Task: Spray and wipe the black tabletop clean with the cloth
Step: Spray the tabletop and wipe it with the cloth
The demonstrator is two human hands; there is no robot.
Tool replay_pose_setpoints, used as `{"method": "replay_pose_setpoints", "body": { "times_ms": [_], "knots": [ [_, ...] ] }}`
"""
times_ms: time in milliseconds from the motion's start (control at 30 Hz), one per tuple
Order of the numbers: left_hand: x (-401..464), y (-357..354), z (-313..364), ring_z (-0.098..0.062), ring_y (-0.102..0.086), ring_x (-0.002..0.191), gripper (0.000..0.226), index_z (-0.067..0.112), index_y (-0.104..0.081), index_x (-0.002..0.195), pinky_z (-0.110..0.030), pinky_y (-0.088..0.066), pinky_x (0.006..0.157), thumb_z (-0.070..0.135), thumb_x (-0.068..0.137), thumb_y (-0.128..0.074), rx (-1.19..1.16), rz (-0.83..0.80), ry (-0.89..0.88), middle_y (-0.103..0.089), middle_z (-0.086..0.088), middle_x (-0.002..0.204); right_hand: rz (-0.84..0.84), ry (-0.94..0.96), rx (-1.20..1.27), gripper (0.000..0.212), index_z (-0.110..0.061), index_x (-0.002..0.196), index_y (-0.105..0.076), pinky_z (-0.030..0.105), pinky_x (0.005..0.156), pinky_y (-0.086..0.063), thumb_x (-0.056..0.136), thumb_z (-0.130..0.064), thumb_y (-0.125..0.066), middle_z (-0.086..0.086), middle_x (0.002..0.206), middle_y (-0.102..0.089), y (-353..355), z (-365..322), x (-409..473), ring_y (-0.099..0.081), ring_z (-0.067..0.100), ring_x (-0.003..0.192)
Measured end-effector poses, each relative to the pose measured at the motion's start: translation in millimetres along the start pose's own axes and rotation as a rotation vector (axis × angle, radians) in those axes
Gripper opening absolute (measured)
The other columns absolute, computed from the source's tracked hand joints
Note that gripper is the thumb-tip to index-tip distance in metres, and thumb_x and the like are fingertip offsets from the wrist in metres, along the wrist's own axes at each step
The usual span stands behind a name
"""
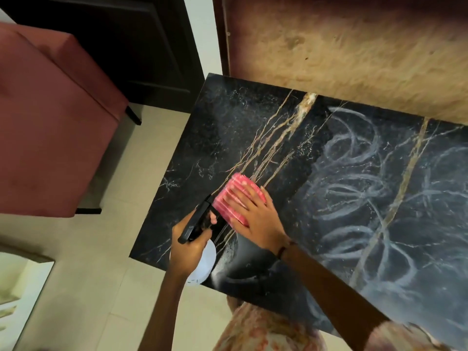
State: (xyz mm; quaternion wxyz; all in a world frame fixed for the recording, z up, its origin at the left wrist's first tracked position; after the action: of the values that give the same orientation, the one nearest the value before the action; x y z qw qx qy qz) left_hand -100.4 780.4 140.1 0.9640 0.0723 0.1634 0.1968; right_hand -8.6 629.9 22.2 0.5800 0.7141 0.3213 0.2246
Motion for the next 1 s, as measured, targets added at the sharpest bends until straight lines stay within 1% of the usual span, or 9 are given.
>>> {"method": "replay_pose_setpoints", "body": {
  "times_ms": [133,300,400,500,567,633,800,900,1000],
  "knots": [
    [-14.4,8.8,-9.1,-0.001,-0.064,0.058,0.046,0.031,-0.067,0.069,-0.029,-0.048,0.07,-0.012,0.083,-0.059,0.053,0.021,0.047,-0.065,0.017,0.055,0.033,-0.039,-0.077,0.062,-0.031,0.146,-0.032,0.058,0.113,-0.023,0.09,-0.057,-0.035,0.002,0.155,-0.031,8.5,47.0,-63.3,-0.021,0.026,0.145],
    [-35.3,26.6,-33.2,-0.052,-0.053,0.081,0.025,0.007,-0.069,0.101,-0.069,-0.043,0.079,0.01,0.077,-0.066,0.001,0.053,0.099,-0.06,-0.01,0.08,0.042,-0.353,-0.004,0.064,-0.028,0.148,-0.032,0.059,0.111,-0.021,0.091,-0.057,-0.026,0.004,0.157,-0.028,20.7,63.9,-16.7,-0.019,0.029,0.146],
    [-50.5,33.1,-35.2,-0.031,-0.058,0.064,0.019,0.01,-0.07,0.095,-0.06,-0.043,0.076,0.009,0.077,-0.065,-0.002,0.018,0.078,-0.067,-0.004,0.083,0.053,-0.324,0.015,0.065,-0.027,0.146,-0.036,0.062,0.11,-0.021,0.091,-0.059,-0.025,0.005,0.155,-0.032,10.4,17.0,20.0,-0.024,0.031,0.144],
    [-59.2,38.4,-37.5,-0.01,-0.058,0.058,0.022,0.01,-0.07,0.094,-0.026,-0.047,0.05,0.013,0.073,-0.066,-0.021,-0.022,0.06,-0.069,0.006,0.08,0.032,-0.135,0.005,0.061,-0.028,0.146,-0.037,0.061,0.112,-0.022,0.093,-0.057,-0.028,0.003,0.154,-0.034,-8.8,-42.4,4.3,-0.023,0.028,0.145],
    [-63.2,43.1,-40.7,-0.006,-0.059,0.06,0.028,0.007,-0.069,0.095,-0.012,-0.045,0.057,0.018,0.07,-0.066,-0.031,-0.024,0.061,-0.068,0.006,0.078,0.003,-0.014,-0.003,0.058,-0.028,0.143,-0.041,0.057,0.114,-0.022,0.093,-0.056,-0.035,0.002,0.15,-0.041,-16.7,-64.1,-37.9,-0.028,0.026,0.143],
    [-67.1,46.5,-42.5,-0.005,-0.061,0.061,0.015,0.009,-0.069,0.091,-0.017,-0.05,0.06,0.002,0.078,-0.065,-0.017,-0.038,0.059,-0.068,0.01,0.072,-0.001,0.032,-0.041,0.057,-0.03,0.143,-0.039,0.054,0.116,-0.019,0.093,-0.057,-0.036,0.002,0.15,-0.041,-17.7,-57.4,-84.7,-0.028,0.024,0.143],
    [-80.3,57.5,-48.3,-0.023,-0.061,0.065,0.025,0.012,-0.068,0.092,-0.06,-0.047,0.08,-0.01,0.084,-0.059,0.014,-0.028,0.072,-0.068,0.013,0.066,0.014,-0.15,-0.078,0.062,-0.033,0.149,-0.018,0.057,0.111,-0.025,0.093,-0.054,-0.032,0.002,0.157,-0.025,0.4,10.2,-111.4,-0.014,0.025,0.147],
    [-85.7,63.1,-52.8,-0.013,-0.064,0.063,0.03,0.02,-0.067,0.086,-0.042,-0.053,0.071,-0.01,0.082,-0.061,0.014,0.005,0.076,-0.067,0.013,0.061,0.03,-0.345,-0.02,0.061,-0.032,0.149,-0.025,0.061,0.113,-0.02,0.093,-0.057,-0.027,0.002,0.158,-0.025,1.8,-4.2,-68.7,-0.016,0.027,0.147],
    [-89.7,66.0,-50.6,-0.001,-0.062,0.057,0.033,0.02,-0.066,0.08,-0.012,-0.047,0.057,-0.013,0.081,-0.06,0.012,-0.018,0.048,-0.067,0.014,0.061,0.027,-0.293,0.013,0.064,-0.028,0.147,-0.033,0.062,0.112,-0.018,0.091,-0.058,-0.029,0.005,0.156,-0.03,-13.1,-54.6,-38.6,-0.021,0.03,0.145]
  ]
}}
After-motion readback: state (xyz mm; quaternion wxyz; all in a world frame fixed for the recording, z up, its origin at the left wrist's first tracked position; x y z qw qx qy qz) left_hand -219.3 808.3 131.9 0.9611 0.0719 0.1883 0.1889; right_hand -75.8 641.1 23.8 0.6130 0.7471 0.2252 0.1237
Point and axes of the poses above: each hand's wrist, its own x-axis towards the middle knuckle, its own y-axis out of the back of the hand, z = x × y, the point moved 3 cm from there along x, towards the middle knuckle
